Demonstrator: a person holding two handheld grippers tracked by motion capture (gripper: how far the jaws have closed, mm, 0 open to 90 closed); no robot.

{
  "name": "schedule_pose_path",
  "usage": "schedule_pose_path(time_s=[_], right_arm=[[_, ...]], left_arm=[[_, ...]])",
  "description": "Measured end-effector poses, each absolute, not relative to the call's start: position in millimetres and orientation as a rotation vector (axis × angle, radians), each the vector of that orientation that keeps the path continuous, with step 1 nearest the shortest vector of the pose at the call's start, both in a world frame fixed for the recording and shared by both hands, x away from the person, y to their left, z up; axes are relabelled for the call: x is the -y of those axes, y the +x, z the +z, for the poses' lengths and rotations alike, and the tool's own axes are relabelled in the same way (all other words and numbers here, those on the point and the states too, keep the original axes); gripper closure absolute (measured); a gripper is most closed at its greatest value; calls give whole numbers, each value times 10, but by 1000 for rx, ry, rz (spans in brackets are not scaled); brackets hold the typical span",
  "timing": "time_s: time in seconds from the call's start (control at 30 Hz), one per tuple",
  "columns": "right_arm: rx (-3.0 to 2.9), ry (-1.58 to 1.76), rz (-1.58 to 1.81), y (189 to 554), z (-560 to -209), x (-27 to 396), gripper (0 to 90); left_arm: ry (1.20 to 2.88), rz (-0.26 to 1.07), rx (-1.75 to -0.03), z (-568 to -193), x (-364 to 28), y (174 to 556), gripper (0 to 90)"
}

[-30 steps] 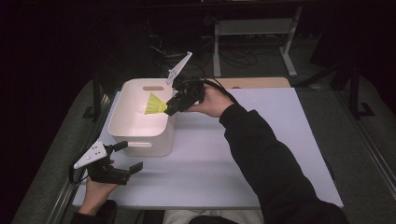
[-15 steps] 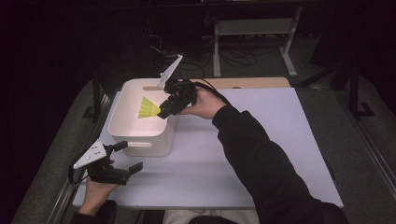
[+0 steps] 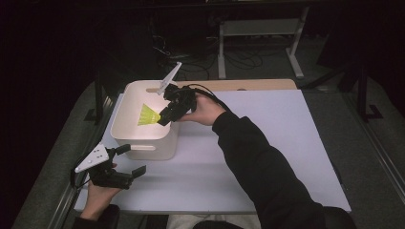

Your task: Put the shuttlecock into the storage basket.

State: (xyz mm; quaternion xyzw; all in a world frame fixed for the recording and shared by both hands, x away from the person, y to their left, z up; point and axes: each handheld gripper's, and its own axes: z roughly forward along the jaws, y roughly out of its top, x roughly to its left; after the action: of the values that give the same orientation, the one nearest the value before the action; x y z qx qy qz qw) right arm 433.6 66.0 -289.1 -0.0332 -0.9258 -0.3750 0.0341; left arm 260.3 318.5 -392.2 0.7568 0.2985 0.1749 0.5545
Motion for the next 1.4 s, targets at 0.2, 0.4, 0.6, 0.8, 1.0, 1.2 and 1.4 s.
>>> schedule_pose_path(time_s=[0.2, 0.4, 0.6, 0.8, 1.0, 1.2, 1.4], right_arm=[[2842, -99, -1133, 4344, -2982, -745, 629], [2834, -101, -1117, 4354, -3049, -805, 629], [2828, -102, -1107, 4364, -3116, -852, 629], [2832, -113, -1114, 4374, -3122, -863, 624], [2818, -131, -1131, 4396, -3093, -826, 481], [2830, -145, -1169, 4381, -3049, -782, 325], [2870, -161, -1180, 4357, -3027, -740, 156]], left_arm=[[1785, 414, -707, -3922, -3184, 2603, 0], [1789, 414, -703, -3923, -3184, 2604, 0], [1789, 414, -703, -3924, -3183, 2606, 0], [1790, 414, -703, -3924, -3183, 2604, 0], [1791, 414, -704, -3924, -3184, 2602, 0], [1793, 414, -703, -3924, -3184, 2602, 0], [1794, 415, -703, -3923, -3187, 2598, 0]])
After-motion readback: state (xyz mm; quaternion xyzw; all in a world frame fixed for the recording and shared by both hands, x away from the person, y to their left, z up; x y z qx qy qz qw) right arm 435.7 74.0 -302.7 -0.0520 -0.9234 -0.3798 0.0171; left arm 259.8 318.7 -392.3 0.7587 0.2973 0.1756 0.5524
